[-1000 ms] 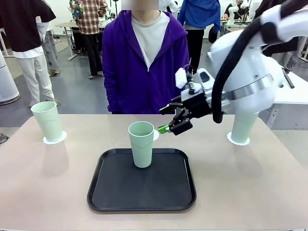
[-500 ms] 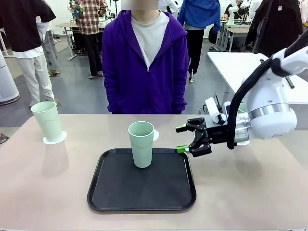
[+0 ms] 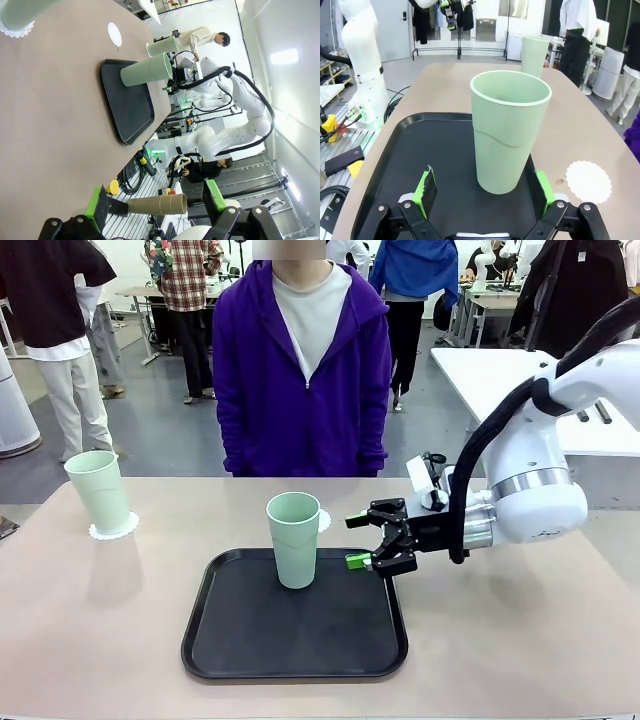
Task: Place coasters on the table and set cups on them.
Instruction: Take one Reusable plastic cup from the Flat Tray and place it on a coaster set by the human.
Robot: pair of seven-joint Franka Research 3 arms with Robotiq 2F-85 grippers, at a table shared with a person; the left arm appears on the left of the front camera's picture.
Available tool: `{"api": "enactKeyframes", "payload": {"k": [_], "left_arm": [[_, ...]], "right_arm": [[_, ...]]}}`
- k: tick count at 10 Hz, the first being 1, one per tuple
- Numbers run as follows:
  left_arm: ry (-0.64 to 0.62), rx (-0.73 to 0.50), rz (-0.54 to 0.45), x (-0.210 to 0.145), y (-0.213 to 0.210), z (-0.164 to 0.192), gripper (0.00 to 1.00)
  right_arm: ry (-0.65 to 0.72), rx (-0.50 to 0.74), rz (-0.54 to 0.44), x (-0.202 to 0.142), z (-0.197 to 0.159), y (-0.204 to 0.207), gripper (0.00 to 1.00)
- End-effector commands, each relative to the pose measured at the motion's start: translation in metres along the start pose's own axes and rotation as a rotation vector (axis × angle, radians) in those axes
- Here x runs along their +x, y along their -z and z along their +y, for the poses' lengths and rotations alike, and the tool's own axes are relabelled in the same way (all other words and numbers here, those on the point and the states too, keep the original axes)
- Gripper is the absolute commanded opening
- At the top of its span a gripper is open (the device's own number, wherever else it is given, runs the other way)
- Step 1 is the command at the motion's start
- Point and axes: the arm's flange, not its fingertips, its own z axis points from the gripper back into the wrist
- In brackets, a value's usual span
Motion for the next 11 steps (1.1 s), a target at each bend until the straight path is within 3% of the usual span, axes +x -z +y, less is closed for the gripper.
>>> {"api": "enactKeyframes", "payload": {"k": [1, 8, 9, 11], "left_arm": [[0.015, -0.010, -0.011, 0.000, -0.002, -0.002, 1.00], [0.015, -0.010, -0.011, 0.000, -0.002, -0.002, 1.00], [0.015, -0.010, -0.011, 0.000, -0.002, -0.002, 1.00], [0.015, -0.010, -0.011, 0.000, -0.002, -0.002, 1.00]], "right_arm": [[0.034, -0.012, 0.012, -0.004, -0.013, 0.016, 1.00], [0.012, 0.005, 0.011, -0.003, -0.008, 0.009, 1.00], [0.051, 0.002, -0.069, -0.004, -0.017, 0.015, 1.00], [0.080, -0.031, -0.127, -0.007, -0.025, 0.020, 1.00]]}}
